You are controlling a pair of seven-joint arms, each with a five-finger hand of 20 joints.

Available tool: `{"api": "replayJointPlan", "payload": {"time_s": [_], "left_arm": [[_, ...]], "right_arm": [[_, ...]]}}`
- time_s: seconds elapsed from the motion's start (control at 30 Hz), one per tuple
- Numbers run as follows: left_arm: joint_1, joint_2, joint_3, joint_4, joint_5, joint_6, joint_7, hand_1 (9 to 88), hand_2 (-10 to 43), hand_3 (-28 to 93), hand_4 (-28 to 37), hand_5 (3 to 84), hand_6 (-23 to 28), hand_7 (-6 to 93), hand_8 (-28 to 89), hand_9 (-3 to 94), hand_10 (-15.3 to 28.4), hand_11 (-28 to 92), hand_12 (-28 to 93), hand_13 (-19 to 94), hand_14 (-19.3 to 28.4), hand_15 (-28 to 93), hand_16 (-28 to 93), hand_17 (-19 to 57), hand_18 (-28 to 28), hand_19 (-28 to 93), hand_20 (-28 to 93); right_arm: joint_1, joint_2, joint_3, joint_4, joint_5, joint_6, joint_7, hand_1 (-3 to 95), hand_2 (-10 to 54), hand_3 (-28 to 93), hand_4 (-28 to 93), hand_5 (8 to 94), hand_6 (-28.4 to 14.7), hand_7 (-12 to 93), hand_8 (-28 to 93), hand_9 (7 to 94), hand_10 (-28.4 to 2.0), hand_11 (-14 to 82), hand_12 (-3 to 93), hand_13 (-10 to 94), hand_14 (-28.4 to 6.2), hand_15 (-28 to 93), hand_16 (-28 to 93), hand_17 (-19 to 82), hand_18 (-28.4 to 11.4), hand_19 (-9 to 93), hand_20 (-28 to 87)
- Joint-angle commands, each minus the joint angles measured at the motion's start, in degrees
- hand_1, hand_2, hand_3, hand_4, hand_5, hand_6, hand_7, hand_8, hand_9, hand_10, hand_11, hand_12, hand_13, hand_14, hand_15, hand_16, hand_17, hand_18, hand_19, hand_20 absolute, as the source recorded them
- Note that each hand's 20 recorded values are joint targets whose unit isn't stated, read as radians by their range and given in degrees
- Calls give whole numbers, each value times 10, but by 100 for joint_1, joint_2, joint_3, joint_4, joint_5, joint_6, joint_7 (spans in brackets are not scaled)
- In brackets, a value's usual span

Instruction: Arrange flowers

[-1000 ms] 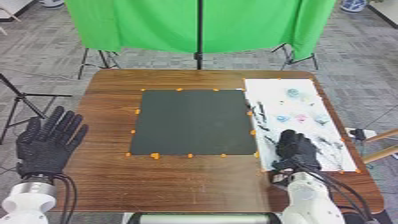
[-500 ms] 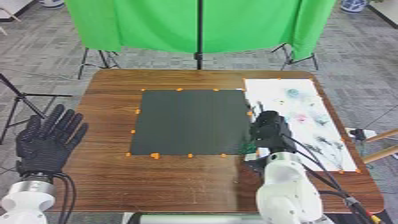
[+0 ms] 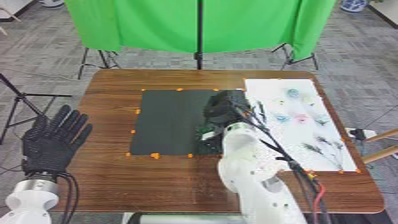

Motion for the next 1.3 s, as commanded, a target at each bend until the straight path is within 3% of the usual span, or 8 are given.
{"api": "replayJointPlan", "payload": {"time_s": [0.03,0.2,0.4,0.87,0.97,1.2,1.3], "left_arm": [[3,110,193,86,-22,124,16,308,118,710,-283,452,81,112,-80,377,140,161,131,281,143,327,-45,-33,127,267,138],[-104,212,294,118,-1,90,72,308,119,708,-283,451,81,112,-79,377,139,161,131,281,144,327,-45,-34,127,267,138],[-175,199,448,167,-27,-33,160,307,120,708,-283,452,81,113,-80,377,139,161,131,281,144,327,-46,-34,127,267,139],[-170,219,436,192,-76,-120,208,310,123,707,-283,452,81,113,-80,377,139,160,131,281,144,328,-45,-34,127,267,138],[-212,213,449,215,-73,-158,168,311,123,707,-283,452,81,113,-80,377,139,161,131,282,144,328,-46,-33,127,267,138],[-282,228,497,235,-140,-119,181,310,122,709,-283,453,82,115,-80,379,139,163,131,282,145,331,-45,-34,127,270,140],[-290,232,494,235,-153,-92,203,309,122,710,-283,454,82,114,-80,379,140,164,131,283,145,333,-45,-34,128,271,140]], "right_arm": [[286,-910,-437,918,-310,-464,-179,667,-95,731,-281,653,-6,631,145,743,-105,353,562,727,-63,540,559,460,-227,865,349],[451,-1295,-519,1456,-511,-534,-159,664,-95,731,-278,648,-6,635,142,742,-106,356,559,724,-65,544,558,458,-227,867,348],[627,-1665,-522,1945,-761,-463,-240,665,-95,730,-279,646,-5,641,137,735,-108,365,558,718,-66,552,553,453,-228,869,346],[578,-1695,-662,2053,-1150,-391,-320,665,-95,734,-281,644,-6,646,134,730,-108,374,553,712,-64,558,552,451,-229,873,343],[544,-1680,-681,2076,-1163,-275,-291,663,-95,738,-277,636,-6,649,137,720,-111,379,559,704,-69,562,554,445,-228,875,342],[516,-1651,-709,2063,-1104,-131,-287,594,-95,766,-282,526,-42,668,81,637,-149,435,495,622,-105,630,486,408,-228,891,307],[500,-1623,-740,2024,-1097,-162,-317,569,-95,767,-282,515,-54,597,42,628,-156,441,486,619,-118,644,467,404,-232,896,298]]}}
